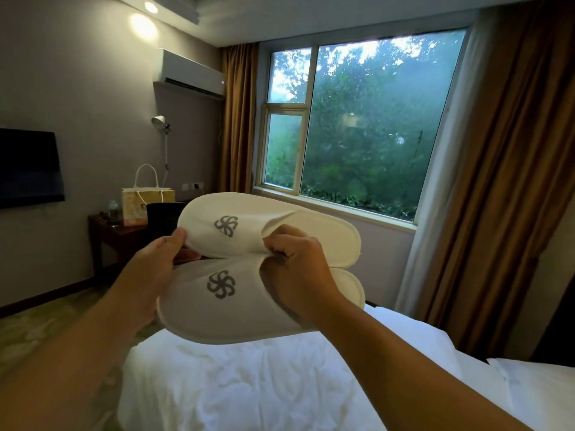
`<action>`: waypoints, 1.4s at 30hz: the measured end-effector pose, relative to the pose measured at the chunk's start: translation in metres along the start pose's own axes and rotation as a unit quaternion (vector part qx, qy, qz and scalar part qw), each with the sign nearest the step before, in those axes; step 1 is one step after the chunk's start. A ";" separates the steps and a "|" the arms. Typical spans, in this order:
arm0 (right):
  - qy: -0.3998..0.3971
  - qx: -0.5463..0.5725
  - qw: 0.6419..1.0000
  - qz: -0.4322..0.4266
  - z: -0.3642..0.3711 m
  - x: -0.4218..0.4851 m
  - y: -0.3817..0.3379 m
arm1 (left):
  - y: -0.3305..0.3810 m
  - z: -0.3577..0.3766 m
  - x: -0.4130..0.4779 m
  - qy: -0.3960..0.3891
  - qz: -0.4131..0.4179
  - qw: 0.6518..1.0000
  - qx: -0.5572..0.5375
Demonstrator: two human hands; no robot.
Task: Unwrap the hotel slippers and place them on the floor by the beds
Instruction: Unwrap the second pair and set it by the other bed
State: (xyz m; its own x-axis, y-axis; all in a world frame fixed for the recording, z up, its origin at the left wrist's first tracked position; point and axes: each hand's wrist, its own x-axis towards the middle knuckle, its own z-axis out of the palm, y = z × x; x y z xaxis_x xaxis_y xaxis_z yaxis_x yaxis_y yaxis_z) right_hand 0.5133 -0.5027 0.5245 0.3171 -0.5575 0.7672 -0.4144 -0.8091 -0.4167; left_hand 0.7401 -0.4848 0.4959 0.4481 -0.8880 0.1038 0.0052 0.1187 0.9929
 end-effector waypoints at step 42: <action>-0.059 0.203 0.977 0.008 0.495 0.323 0.118 | -0.077 -0.280 0.494 0.121 -0.022 0.992 0.022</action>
State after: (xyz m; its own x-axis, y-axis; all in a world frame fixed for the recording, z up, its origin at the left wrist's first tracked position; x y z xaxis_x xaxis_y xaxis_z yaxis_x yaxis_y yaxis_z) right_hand 0.9887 -0.8701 0.4817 0.4187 -0.5690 0.7078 -0.0542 -0.7936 -0.6060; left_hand 1.2118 -0.8084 0.4544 0.6493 -0.7590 0.0490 -0.0066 0.0589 0.9982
